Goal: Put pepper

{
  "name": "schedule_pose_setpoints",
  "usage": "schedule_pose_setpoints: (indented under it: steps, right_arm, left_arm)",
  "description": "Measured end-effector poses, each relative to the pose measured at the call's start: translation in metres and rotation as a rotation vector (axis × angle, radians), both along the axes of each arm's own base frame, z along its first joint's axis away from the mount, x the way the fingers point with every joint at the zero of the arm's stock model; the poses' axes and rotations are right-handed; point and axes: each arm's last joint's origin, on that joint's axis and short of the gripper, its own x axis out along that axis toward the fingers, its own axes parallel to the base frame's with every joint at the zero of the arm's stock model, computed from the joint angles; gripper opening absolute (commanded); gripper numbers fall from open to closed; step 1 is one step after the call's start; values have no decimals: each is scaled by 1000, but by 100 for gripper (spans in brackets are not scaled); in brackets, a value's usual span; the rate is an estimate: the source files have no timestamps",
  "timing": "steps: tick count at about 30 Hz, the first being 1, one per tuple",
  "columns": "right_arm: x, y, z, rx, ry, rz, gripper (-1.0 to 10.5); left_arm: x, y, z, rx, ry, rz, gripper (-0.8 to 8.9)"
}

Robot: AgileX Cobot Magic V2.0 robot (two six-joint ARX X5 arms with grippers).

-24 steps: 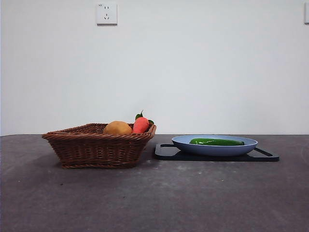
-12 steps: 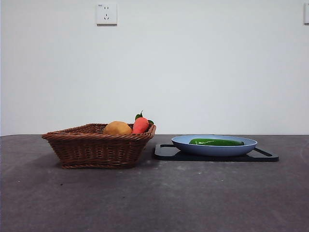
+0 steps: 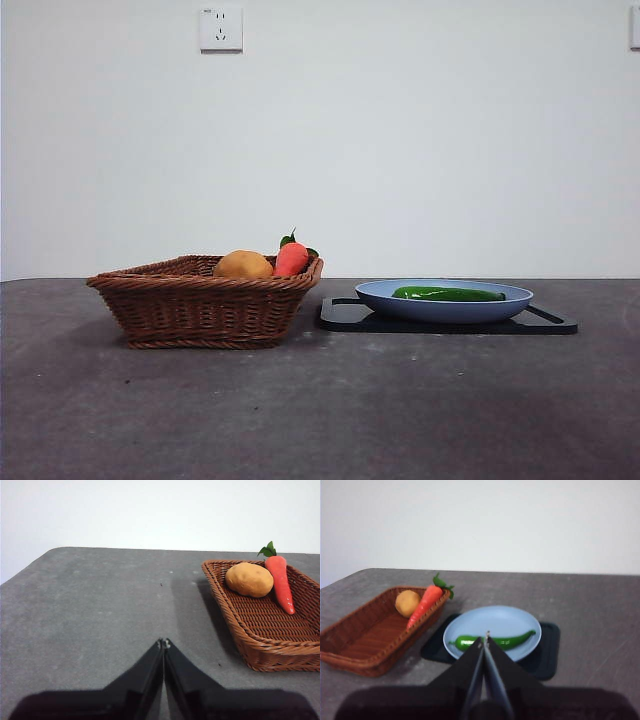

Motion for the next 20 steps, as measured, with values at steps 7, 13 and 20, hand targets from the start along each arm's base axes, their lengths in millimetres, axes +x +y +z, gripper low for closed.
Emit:
schedule_pose_setpoints:
  steps: [7,13,20]
  right_arm:
    - [1,-1,-48,9,29,-27,11]
    - [2,-1,-69,24,61,-29,11]
    - [4,0,-82,42,99,-32,11]
  left_arm:
    - [0,0,0,0,0,0,9]
    - [0,0,0,0,0,0,9]
    - [0,0,0,0,0,0,9]
